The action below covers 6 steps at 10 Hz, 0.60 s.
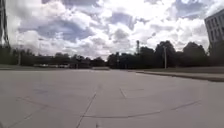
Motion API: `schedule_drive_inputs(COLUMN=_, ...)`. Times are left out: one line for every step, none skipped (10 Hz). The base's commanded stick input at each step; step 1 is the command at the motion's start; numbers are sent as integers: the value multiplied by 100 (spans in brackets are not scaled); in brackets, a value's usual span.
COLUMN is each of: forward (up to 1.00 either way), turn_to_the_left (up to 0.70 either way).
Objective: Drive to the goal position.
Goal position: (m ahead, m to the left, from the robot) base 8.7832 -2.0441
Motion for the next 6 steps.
schedule_drive_inputs(forward=100, turn_to_the_left=-8)
schedule_drive_inputs(forward=100, turn_to_the_left=-8)
schedule_drive_inputs(forward=100, turn_to_the_left=-7)
schedule_drive_inputs(forward=100, turn_to_the_left=-6)
schedule_drive_inputs(forward=100, turn_to_the_left=-5)
schedule_drive_inputs(forward=100, turn_to_the_left=-4)
